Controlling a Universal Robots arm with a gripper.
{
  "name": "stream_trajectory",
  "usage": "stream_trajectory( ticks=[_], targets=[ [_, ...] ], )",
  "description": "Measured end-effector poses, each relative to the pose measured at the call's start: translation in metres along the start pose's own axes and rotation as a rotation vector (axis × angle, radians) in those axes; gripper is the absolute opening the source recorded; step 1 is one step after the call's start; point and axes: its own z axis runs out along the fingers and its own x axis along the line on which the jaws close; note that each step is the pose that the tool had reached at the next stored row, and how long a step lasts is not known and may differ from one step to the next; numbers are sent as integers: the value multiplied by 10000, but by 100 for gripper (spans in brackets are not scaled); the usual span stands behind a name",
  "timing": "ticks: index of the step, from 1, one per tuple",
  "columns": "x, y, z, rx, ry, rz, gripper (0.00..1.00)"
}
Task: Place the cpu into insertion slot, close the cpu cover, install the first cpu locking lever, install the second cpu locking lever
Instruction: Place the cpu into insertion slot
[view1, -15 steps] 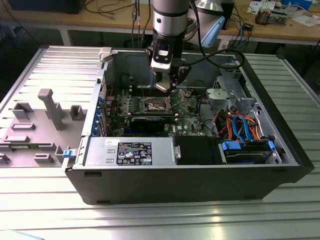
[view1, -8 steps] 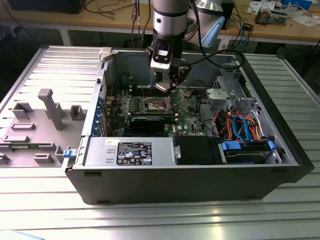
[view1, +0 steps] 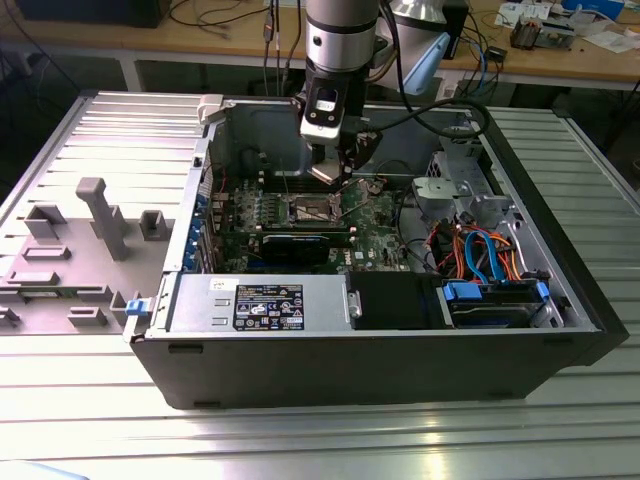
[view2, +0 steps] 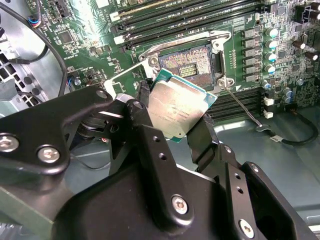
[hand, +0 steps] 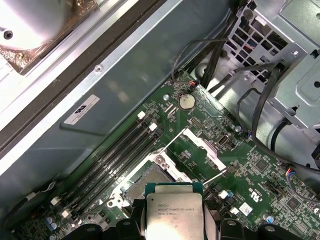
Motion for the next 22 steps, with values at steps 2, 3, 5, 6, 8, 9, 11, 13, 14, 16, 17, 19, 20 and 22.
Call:
stream_trajectory(
  ticks=[2,3,5,6,8,9,11,13,14,16,17,19,20,22],
  targets=[
    [0,0,0,-1,-3,35,55],
    [0,0,0,0,-5,52,55],
    [0,0,0,-1,-8,90,55],
    [0,0,1,-2,-9,104,55],
    [0,0,1,-2,-12,139,55],
    [0,0,1,-3,-13,157,55],
    [0,0,1,-3,-15,177,55],
    [0,0,1,-3,-17,198,55],
    [0,0,1,-4,-19,216,55],
    [0,0,1,-4,-21,247,55],
    [0,0,1,-5,-23,265,55],
    [0,0,1,-6,-26,301,55],
    [0,0,1,-6,-27,320,55],
    [0,0,1,-6,-30,342,55]
  ],
)
